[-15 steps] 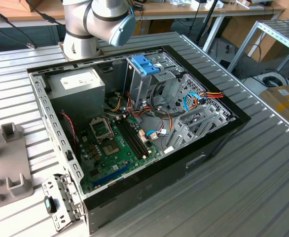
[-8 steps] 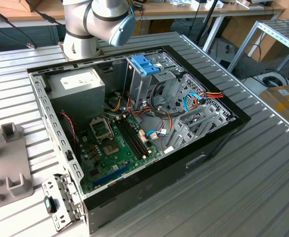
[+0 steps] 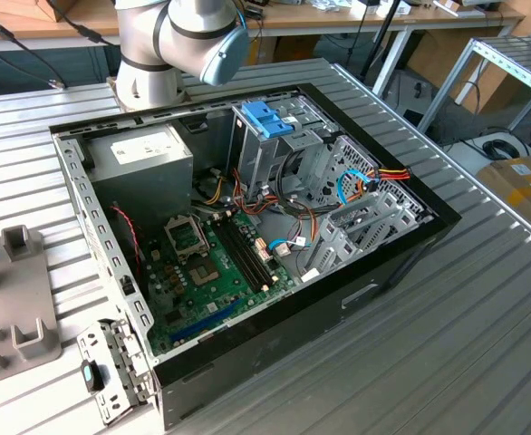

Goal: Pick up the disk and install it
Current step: 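Pick up the disk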

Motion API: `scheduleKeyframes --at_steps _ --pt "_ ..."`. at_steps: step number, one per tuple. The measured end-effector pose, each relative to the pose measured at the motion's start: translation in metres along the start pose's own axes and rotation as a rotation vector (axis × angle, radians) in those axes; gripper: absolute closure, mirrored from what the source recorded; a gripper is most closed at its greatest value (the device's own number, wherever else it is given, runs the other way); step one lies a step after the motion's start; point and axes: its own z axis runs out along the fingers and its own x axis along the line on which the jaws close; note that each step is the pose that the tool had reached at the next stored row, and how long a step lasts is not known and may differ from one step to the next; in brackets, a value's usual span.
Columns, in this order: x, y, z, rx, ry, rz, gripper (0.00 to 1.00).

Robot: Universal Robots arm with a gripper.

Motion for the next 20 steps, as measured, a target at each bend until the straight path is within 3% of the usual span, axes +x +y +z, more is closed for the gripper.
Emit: scheduleKeyframes --at_steps 20 --pt "0.0 0.0 0.0 -0.0019 0.0035 -0.079 0.9"
